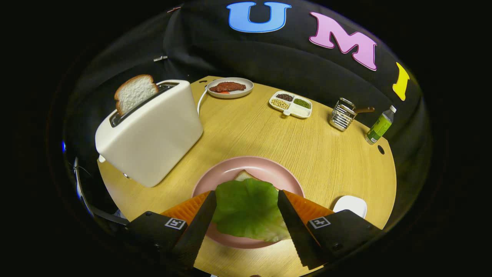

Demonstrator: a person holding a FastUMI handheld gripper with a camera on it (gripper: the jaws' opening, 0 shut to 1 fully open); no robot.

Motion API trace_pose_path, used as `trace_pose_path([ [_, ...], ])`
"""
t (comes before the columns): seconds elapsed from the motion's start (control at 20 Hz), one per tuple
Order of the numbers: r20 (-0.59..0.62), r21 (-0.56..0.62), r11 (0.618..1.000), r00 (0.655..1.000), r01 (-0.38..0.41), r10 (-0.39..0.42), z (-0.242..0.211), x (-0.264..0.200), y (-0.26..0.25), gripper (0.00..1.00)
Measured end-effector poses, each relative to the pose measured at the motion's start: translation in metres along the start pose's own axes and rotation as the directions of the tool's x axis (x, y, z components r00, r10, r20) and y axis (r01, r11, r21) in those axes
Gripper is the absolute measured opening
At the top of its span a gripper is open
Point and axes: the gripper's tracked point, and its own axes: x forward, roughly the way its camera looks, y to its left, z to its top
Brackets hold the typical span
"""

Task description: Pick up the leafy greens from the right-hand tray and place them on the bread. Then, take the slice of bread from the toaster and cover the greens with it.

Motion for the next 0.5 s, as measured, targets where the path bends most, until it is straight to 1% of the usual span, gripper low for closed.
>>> trace_pose_path([
  [0.25,0.12,-0.019,0.999,0.992,-0.039,0.041,0.054,-0.029,0.019,0.99],
  [0.4,0.203,-0.039,0.998,0.977,-0.059,0.065,0.098,-0.046,0.038,0.98],
  [0.5,0.248,-0.037,0.995,0.964,-0.092,0.099,0.126,-0.054,0.059,0.98],
])
